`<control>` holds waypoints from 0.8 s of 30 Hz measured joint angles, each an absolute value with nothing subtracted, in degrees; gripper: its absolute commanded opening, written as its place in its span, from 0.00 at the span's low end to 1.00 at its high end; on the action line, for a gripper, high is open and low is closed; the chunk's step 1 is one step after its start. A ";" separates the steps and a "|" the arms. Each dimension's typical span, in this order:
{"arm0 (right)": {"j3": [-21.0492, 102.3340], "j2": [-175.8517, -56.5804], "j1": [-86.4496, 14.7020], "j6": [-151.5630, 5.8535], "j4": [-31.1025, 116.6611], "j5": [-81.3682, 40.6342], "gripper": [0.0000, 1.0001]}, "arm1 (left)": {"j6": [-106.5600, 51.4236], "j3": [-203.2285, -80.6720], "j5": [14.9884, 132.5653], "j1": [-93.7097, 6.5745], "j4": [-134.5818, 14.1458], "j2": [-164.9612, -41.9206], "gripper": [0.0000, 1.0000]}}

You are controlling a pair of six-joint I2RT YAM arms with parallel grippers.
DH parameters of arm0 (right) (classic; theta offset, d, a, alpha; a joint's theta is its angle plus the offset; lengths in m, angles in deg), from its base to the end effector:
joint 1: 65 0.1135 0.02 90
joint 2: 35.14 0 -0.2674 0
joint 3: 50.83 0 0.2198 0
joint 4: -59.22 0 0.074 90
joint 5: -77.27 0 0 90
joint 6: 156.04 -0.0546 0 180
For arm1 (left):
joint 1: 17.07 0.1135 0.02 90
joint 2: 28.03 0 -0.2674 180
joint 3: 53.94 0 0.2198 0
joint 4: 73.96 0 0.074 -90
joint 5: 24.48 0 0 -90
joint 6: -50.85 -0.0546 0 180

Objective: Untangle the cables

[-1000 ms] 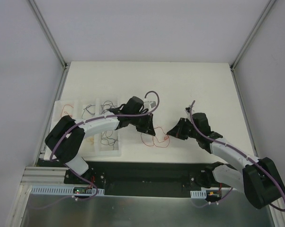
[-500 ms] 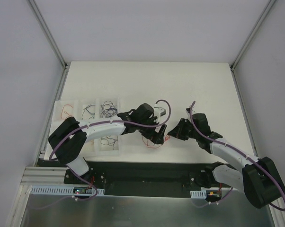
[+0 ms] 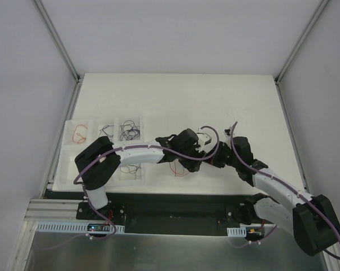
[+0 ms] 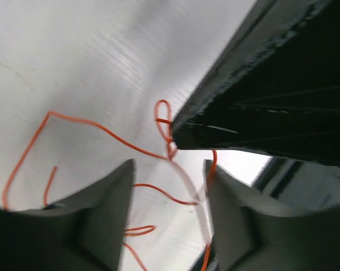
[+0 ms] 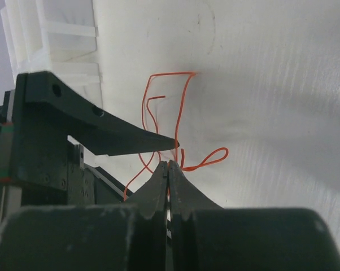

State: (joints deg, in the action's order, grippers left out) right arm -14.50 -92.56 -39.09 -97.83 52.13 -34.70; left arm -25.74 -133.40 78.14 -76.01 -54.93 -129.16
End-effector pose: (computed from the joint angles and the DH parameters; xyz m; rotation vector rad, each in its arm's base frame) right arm 0.1628 0.1018 0.2009 -0.1405 2.1784 0.9951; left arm 0.1819 -0.3251 0.2117 1.0529 2.1907 -0.8742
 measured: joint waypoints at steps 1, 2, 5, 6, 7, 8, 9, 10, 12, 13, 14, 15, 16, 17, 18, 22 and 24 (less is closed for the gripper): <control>-14.78 -92.50 -39.09 -98.22 52.35 -34.77 0.05 | -25.74 -133.50 77.42 -75.98 -54.89 -129.61 0.10; -15.09 -92.48 -39.07 -98.49 52.61 -34.79 0.17 | -26.02 -133.55 76.45 -76.01 -54.85 -129.86 0.00; -15.22 -92.13 -39.09 -98.53 51.95 -34.55 0.57 | -26.68 -133.55 72.17 -76.33 -54.87 -129.51 0.00; -15.13 -91.43 -39.09 -97.94 50.66 -34.20 0.68 | -26.94 -133.29 70.36 -76.36 -54.85 -128.81 0.00; -14.92 -90.33 -39.09 -97.00 48.57 -33.35 0.75 | -27.27 -132.59 68.91 -76.36 -54.89 -127.49 0.00; -14.57 -88.83 -39.05 -95.91 45.86 -32.04 0.79 | -27.82 -131.43 67.43 -76.36 -54.63 -125.27 0.00; -14.09 -86.95 -39.11 -94.84 43.23 -30.59 0.82 | -28.30 -130.25 66.16 -76.31 -53.91 -122.36 0.00; -13.65 -85.18 -39.26 -93.92 41.07 -29.33 0.84 | -28.69 -129.33 65.20 -76.16 -52.99 -119.23 0.00; -12.27 -79.45 -40.36 -91.56 36.19 -26.62 0.86 | -29.37 -128.11 64.89 -74.83 -50.76 -111.10 0.00; -11.59 -76.52 -41.10 -90.57 34.49 -25.39 0.86 | -29.56 -128.00 65.35 -73.58 -49.80 -106.82 0.00; -11.03 -74.44 -41.65 -89.83 33.40 -24.61 0.86 | -29.56 -128.04 66.53 -71.50 -49.14 -102.51 0.00; -10.33 -72.32 -42.32 -88.98 32.26 -23.67 0.86 | -29.56 -128.22 67.71 -68.81 -48.46 -98.64 0.00; -9.50 -70.29 -42.78 -88.02 31.01 -22.83 0.86 | -29.56 -128.59 68.61 -65.25 -47.68 -94.69 0.00; -9.01 -69.46 -43.35 -87.51 30.34 -22.29 0.86 | -29.59 -129.20 69.05 -61.38 -46.65 -91.12 0.00; -8.49 -68.94 -43.70 -86.88 29.57 -21.87 0.86 | -29.59 -130.14 69.07 -57.14 -45.14 -87.80 0.00; -8.16 -69.44 -44.05 -85.18 27.01 -21.17 0.86 | -29.78 -133.99 65.13 -46.83 -39.98 -80.55 0.00; -8.14 -70.16 -44.07 -84.72 26.14 -21.13 0.86 | -29.50 -135.95 61.33 -41.89 -37.34 -79.43 0.00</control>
